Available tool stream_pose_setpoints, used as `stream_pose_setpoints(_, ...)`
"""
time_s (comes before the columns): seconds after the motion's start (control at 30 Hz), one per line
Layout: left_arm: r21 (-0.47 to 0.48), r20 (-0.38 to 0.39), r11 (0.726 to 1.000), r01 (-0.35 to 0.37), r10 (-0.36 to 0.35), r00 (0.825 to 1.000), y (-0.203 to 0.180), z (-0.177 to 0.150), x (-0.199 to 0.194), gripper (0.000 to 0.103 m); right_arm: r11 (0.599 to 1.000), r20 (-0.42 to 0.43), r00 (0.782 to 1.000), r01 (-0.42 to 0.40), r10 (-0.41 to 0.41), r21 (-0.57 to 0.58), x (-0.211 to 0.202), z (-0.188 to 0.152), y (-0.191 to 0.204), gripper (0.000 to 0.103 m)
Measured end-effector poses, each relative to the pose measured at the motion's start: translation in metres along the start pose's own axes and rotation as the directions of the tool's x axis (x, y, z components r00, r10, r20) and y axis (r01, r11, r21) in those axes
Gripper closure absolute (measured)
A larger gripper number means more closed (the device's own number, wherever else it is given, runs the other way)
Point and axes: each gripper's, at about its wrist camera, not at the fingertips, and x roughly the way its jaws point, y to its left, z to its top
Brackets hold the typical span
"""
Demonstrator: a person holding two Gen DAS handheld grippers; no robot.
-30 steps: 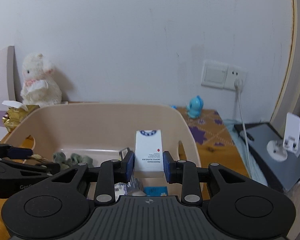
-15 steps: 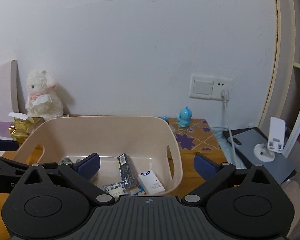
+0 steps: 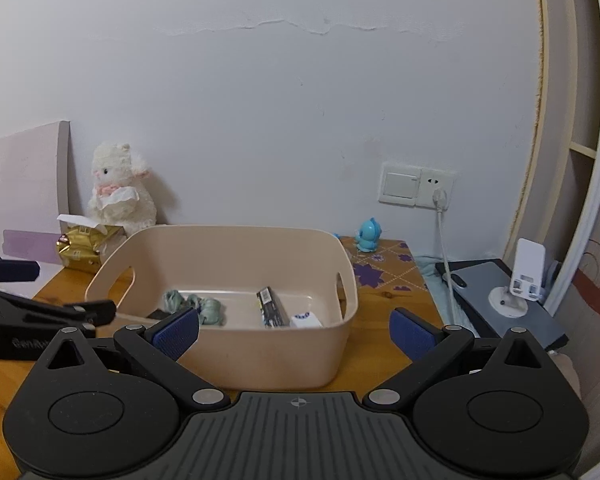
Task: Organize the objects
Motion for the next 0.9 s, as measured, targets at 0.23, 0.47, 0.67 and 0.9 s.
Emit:
stream_pose_setpoints(0.23,-0.038,0.025,0.999,0.009,-0.008,1.000,0.003,-0.021,-0.046,0.007,1.000,0.014,1.000,0.008,-0.008,-0.007,-0.042,-0.024,-0.004,0.000)
stream_pose_setpoints(0.47,-0.057,0.046,0.998,0.004,-0.001,0.999,0.006,-0.041,-0.080,0.007,0.999,0.008,0.999,0.034,-0.034,-0.010,-0.077,-0.048,-0.007,0.000)
stream_pose_setpoints(0.67,-0.069,0.052,0.997,0.016,-0.013,0.999,0.003,-0.057,-0.104,0.007,1.000,0.005,1.000,0.019,-0.019,0.010,-0.100,-0.061,-0.012,0.000)
stream_pose_setpoints(0.9,-0.090,0.054,0.995,0.029,-0.024,0.998,0.002,-0.083,-0.129,0.006,1.000,0.008,1.000,-0.024,0.024,0.018,-0.122,-0.074,-0.011,0.000)
